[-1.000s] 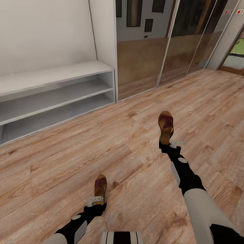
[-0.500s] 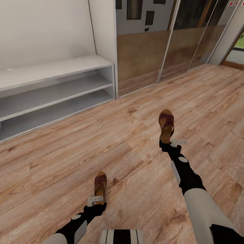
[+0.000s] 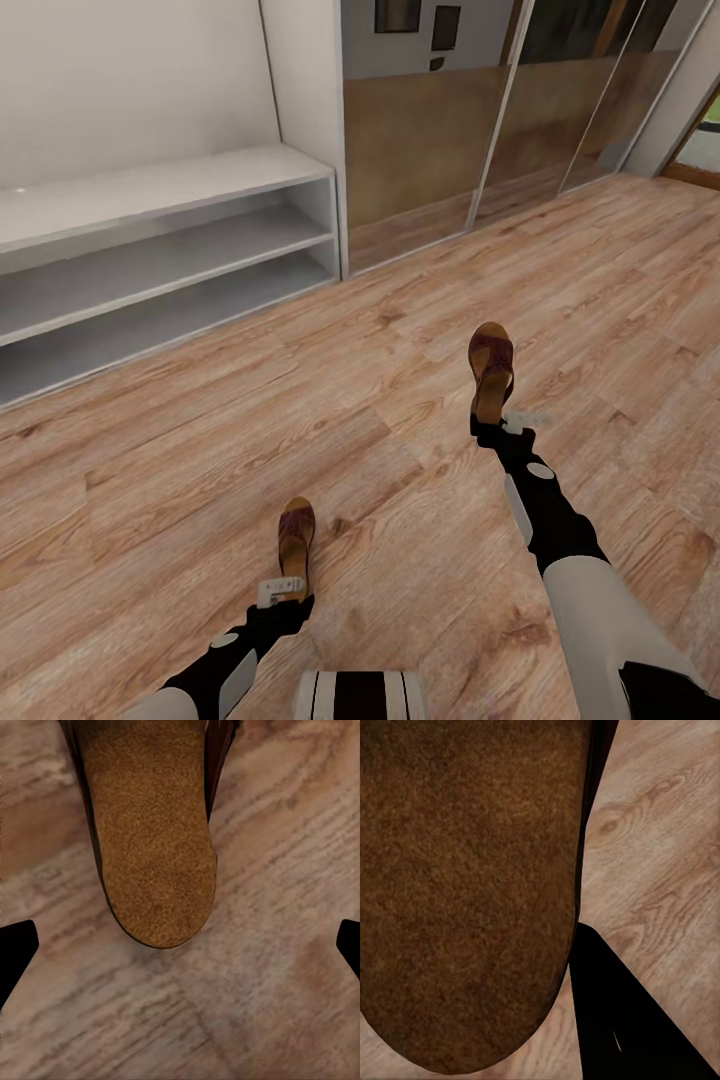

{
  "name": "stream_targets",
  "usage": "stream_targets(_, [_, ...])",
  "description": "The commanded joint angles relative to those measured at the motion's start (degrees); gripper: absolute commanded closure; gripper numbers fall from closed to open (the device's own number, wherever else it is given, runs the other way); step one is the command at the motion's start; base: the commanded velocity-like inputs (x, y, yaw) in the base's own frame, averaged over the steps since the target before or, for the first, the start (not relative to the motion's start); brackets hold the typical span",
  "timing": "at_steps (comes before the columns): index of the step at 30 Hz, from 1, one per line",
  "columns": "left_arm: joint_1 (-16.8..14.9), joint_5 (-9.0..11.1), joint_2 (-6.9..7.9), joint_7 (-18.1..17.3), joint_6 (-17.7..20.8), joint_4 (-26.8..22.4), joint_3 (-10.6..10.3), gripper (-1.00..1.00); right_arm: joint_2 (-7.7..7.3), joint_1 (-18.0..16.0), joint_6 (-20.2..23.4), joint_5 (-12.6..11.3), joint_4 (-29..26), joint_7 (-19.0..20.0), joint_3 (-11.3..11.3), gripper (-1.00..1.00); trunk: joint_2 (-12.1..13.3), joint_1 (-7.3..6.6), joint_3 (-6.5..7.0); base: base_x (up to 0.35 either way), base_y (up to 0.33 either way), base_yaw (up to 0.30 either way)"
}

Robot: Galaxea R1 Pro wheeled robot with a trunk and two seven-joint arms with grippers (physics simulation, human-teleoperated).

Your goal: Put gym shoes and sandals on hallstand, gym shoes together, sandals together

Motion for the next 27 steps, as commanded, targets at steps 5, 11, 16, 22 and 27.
stream_targets(5, [0.0, 0.6, 0.02, -0.2, -1.5, 0.1, -0.3, -1.00, 0.02, 0.0, 0.2, 0.3, -0.1, -0.1, -0.1, 1.00, 0.0, 0.01, -0.43, 0.000, 0.000, 0.000])
stream_targets(11, [0.0, 0.5, 0.10, -0.2, -1.7, 0.1, -0.3, -1.00, 0.02, 0.0, 0.2, 0.3, -0.2, -0.1, -0.1, 1.00, -0.1, 0.14, -1.61, 0.000, 0.000, 0.000])
stream_targets(16, [0.0, 0.5, 0.12, -0.2, -1.7, 0.1, -0.3, -1.00, 0.02, 0.0, 0.3, 0.3, -0.2, -0.1, -0.1, 1.00, -0.1, 0.14, -1.93, 0.000, 0.000, 0.000])
stream_targets(22, [0.0, 0.5, 0.13, -0.2, -1.7, 0.1, -0.3, -1.00, 0.02, 0.0, 0.3, 0.3, -0.2, -0.1, -0.1, 1.00, -0.2, 0.30, -3.41, 0.000, 0.000, 0.000])
stream_targets(27, [0.0, 0.5, 0.13, -0.2, -1.7, 0.1, -0.3, -1.00, 0.02, 0.0, 0.3, 0.3, -0.2, -0.1, -0.1, 1.00, -0.2, 0.43, -4.88, 0.000, 0.000, 0.000])
